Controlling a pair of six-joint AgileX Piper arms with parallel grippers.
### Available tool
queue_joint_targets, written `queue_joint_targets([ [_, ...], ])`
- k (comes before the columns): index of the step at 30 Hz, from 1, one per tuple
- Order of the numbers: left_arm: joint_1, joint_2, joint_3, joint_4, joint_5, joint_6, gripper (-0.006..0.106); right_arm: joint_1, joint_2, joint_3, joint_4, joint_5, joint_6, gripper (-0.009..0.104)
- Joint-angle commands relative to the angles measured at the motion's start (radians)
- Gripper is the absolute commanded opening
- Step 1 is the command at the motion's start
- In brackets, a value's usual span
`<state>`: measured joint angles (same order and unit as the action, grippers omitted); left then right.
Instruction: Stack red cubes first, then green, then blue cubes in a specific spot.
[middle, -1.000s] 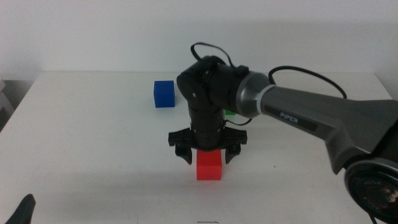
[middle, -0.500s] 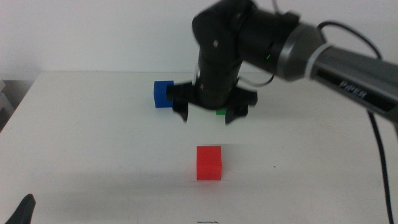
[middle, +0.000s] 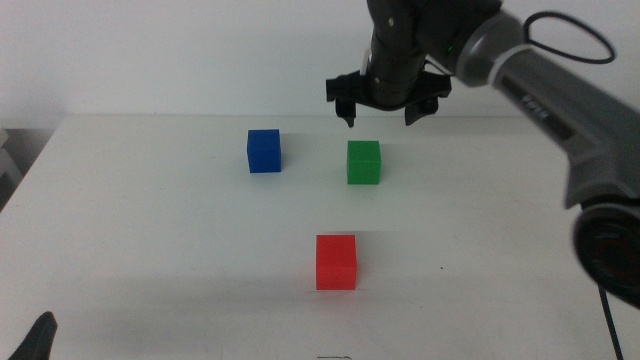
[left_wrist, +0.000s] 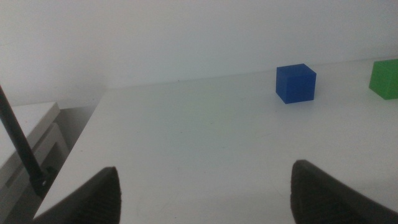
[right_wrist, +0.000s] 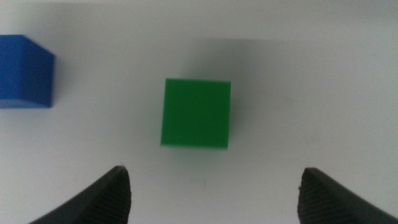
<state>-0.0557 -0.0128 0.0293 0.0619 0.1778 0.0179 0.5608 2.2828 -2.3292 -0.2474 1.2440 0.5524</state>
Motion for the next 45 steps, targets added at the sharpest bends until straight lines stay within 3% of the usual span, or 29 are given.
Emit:
queue_joint_targets([
  [1, -0.001, -0.020, -0.003, -0.011, -0.084, -0.009, 0.094, -0.017, -0.008, -0.084, -0.036, -0.022, -0.048, 0.094],
  [15, -0.001, -0.020, -0.003, -0.011, -0.084, -0.009, 0.094, -0.017, 0.142, -0.159, -0.076, -0.138, -0.050, 0.094],
  [21, -0.001, -0.020, -0.003, -0.011, -0.084, -0.009, 0.094, -0.018, 0.175, -0.159, -0.132, -0.180, -0.027, 0.094],
  [31, -0.001, -0.020, -0.003, -0.011, -0.084, -0.009, 0.094, -0.018, 0.206, -0.159, -0.132, -0.230, -0.012, 0.090],
  [37, -0.001, -0.020, -0.003, -0.011, -0.084, -0.009, 0.094, -0.018, 0.215, -0.159, -0.133, -0.228, -0.001, 0.064],
  [45, -0.001, -0.020, -0.003, -0.011, -0.084, -0.009, 0.094, -0.019, 0.214, -0.159, -0.120, -0.190, -0.048, 0.007],
])
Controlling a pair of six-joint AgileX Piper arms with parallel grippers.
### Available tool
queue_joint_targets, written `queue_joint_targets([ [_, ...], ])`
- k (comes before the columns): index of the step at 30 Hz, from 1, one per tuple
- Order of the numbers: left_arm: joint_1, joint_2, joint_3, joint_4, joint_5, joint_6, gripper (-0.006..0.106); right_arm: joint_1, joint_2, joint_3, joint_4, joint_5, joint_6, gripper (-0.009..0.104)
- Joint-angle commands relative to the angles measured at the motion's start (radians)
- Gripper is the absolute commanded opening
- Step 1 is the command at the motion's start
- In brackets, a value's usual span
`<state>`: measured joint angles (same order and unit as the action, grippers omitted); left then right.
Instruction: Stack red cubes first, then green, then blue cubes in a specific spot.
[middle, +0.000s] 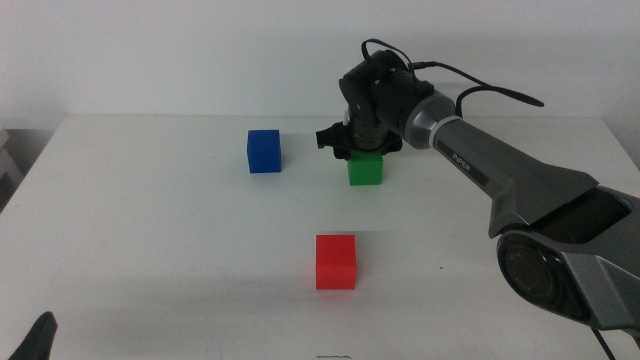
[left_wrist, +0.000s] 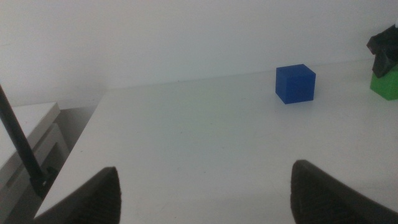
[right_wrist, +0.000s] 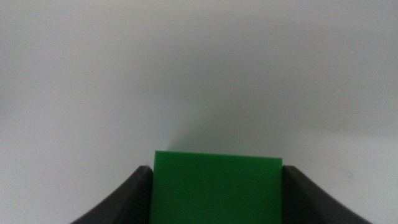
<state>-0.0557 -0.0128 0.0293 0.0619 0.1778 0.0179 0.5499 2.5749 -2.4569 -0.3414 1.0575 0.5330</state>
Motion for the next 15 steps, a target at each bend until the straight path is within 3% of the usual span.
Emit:
queue_joint_targets([
  [1, -0.001, -0.020, -0.003, -0.011, -0.084, -0.009, 0.094, -0.008, -0.086, -0.031, -0.025, 0.007, -0.035, -0.002],
  [5, -0.001, -0.020, -0.003, -0.011, -0.084, -0.009, 0.094, 0.007, -0.173, -0.020, -0.028, 0.077, -0.035, -0.001],
  [9, -0.001, -0.020, -0.003, -0.011, -0.084, -0.009, 0.094, 0.059, -0.357, 0.161, -0.124, 0.160, -0.002, -0.001],
  [15, -0.001, -0.020, -0.003, -0.011, -0.084, -0.009, 0.094, 0.172, -0.700, 0.611, -0.145, -0.029, 0.202, -0.001],
])
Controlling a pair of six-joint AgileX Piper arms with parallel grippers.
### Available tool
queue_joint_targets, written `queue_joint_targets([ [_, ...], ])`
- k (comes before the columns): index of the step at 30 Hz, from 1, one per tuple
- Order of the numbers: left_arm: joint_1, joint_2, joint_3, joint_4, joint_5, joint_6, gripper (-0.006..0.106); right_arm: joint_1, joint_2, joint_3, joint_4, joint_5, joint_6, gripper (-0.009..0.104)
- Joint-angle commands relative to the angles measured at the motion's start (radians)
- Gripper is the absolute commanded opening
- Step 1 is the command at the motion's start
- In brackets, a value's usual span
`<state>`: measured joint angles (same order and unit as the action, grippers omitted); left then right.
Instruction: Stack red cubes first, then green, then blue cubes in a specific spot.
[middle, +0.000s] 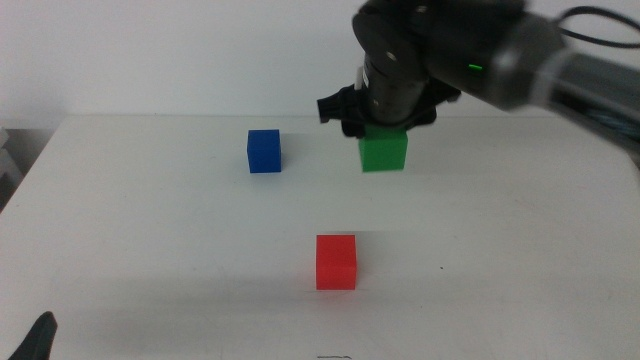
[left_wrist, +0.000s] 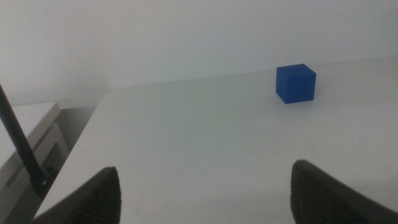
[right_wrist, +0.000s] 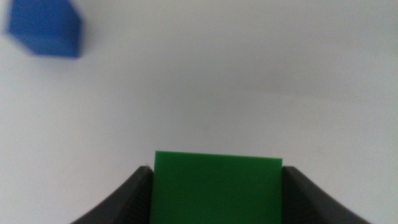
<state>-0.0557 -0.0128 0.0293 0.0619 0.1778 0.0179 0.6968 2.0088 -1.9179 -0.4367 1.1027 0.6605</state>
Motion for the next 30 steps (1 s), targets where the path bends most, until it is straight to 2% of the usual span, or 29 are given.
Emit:
queue_joint_targets([
  [1, -0.001, -0.020, -0.003, -0.011, -0.084, -0.009, 0.094, 0.050, -0.173, 0.115, -0.055, -0.086, 0.112, -0.001],
  [4, -0.001, -0.020, -0.003, -0.011, -0.084, -0.009, 0.094, 0.111, -0.212, 0.186, -0.057, -0.072, 0.197, -0.001],
  [11, -0.001, -0.020, -0.003, -0.011, -0.084, -0.009, 0.094, 0.180, -0.185, 0.181, -0.052, -0.044, 0.289, -0.001],
  [30, -0.001, -0.020, -0.003, -0.011, -0.084, -0.009, 0.094, 0.175, -0.041, 0.116, -0.046, 0.000, 0.256, -0.001],
])
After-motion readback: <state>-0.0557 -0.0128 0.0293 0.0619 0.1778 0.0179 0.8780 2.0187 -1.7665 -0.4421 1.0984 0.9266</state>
